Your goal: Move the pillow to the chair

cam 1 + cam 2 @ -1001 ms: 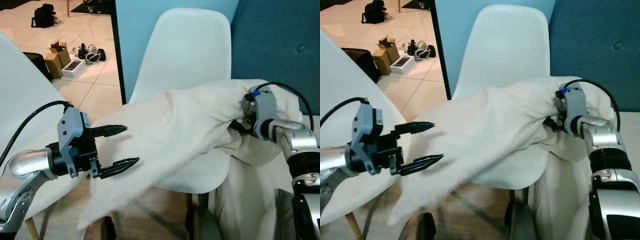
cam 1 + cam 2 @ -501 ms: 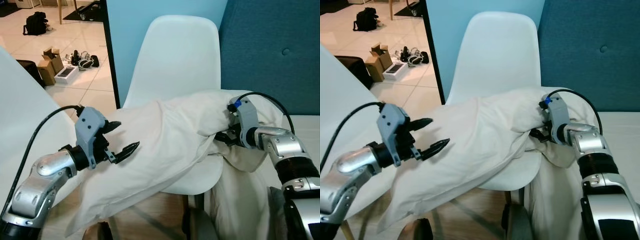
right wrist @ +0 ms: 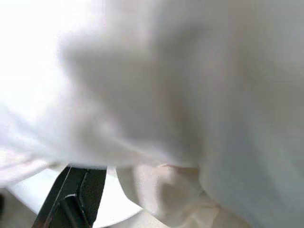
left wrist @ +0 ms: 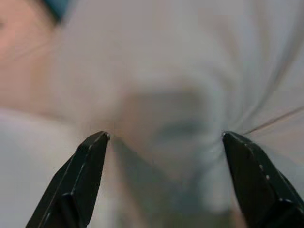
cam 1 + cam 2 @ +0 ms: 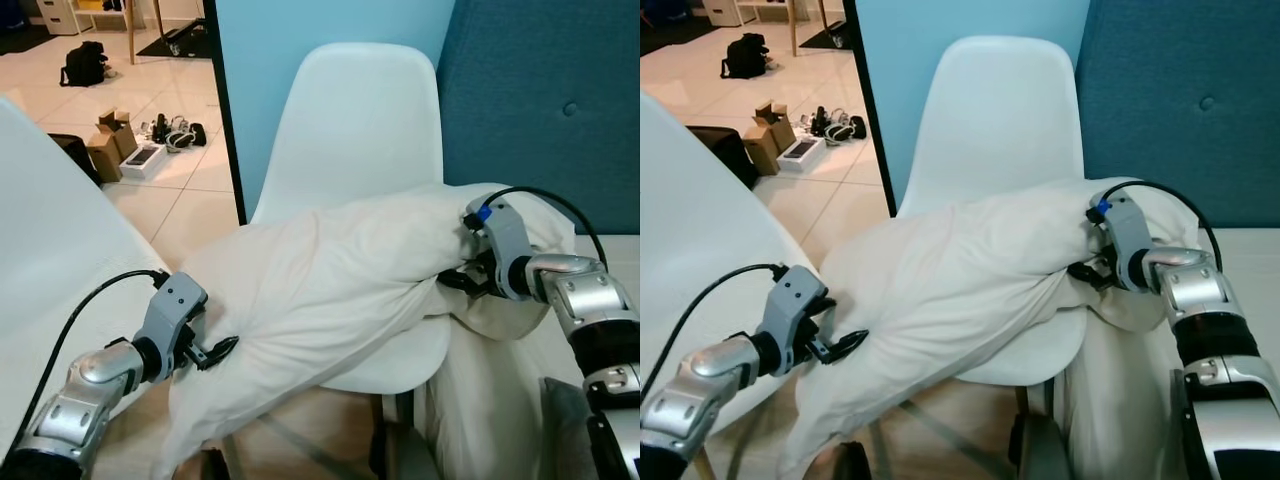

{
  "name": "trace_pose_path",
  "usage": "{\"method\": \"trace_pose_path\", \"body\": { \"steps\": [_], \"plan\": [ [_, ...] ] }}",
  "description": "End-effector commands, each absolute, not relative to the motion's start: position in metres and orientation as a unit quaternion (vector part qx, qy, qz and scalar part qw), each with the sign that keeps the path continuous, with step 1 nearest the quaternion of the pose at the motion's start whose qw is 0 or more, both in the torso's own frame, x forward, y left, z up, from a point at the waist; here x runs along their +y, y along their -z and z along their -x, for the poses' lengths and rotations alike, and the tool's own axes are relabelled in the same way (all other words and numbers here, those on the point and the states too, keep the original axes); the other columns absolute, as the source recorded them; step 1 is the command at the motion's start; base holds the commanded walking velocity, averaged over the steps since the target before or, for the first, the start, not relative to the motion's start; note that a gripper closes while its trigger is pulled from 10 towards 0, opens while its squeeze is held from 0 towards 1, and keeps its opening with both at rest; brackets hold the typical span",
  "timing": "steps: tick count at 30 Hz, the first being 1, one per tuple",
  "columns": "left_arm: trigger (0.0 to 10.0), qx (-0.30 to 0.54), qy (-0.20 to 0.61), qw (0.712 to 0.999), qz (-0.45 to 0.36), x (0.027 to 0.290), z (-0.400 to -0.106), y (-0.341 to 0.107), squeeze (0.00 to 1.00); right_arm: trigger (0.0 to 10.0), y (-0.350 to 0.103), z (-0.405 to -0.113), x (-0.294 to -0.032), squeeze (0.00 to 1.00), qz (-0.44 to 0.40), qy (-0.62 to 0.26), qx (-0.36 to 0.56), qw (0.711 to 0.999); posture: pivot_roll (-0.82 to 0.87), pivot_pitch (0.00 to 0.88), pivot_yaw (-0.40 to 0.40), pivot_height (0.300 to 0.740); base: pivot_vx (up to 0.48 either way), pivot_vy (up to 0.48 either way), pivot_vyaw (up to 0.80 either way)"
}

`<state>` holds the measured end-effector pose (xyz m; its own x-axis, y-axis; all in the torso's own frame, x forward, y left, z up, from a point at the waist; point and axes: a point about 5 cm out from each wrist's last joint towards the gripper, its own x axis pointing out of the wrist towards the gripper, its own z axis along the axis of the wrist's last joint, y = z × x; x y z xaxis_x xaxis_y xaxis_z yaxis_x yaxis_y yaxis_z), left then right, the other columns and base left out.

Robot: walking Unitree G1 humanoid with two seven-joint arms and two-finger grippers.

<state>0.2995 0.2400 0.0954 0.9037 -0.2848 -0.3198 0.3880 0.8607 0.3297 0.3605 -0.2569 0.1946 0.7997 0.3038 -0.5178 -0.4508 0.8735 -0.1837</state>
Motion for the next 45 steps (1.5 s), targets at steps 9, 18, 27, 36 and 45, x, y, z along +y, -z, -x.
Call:
{"method": "trace_pose_path", "body": {
  "steps": [9, 18, 27, 36, 45],
  "plan": [
    [10.0, 0.125, 0.032, 0.963, -0.236, 0.283, -0.303, -0.092, 0.0, 10.0, -0.229, -0.342, -0.325, 0.0, 0.322, -0.116, 0.282, 0.896, -0.04, 0.048, -0.038, 0.537, 0.0, 0.0, 0.0],
    [10.0, 0.062, 0.031, 0.971, -0.227, 0.269, -0.318, -0.101, 0.0, 10.0, -0.241, -0.328, -0.334, 0.0, 0.386, -0.164, 0.299, 0.857, -0.05, 0.053, -0.037, 0.537, 0.0, 0.0, 0.0],
    [10.0, -0.013, 0.018, 0.984, -0.178, 0.268, -0.326, -0.128, 0.0, 10.0, -0.249, -0.342, -0.31, 0.0, 0.265, -0.216, 0.205, 0.917, -0.03, 0.047, -0.032, 0.537, 0.0, 0.0, 0.0],
    [10.0, -0.094, -0.007, 0.981, -0.167, 0.269, -0.327, -0.164, 0.0, 10.0, -0.272, -0.361, -0.313, 0.0, 0.077, -0.118, 0.086, 0.986, 0.0, 0.022, -0.031, 0.537, 0.0, 0.0, 0.0],
    [10.0, -0.109, 0.004, 0.98, -0.164, 0.257, -0.326, -0.175, 0.0, 10.0, -0.22, -0.354, -0.295, 0.0, 0.18, -0.202, 0.212, 0.939, 0.03, 0.01, -0.031, 0.537, 0.0, 0.0, 0.0]
  ]
}}
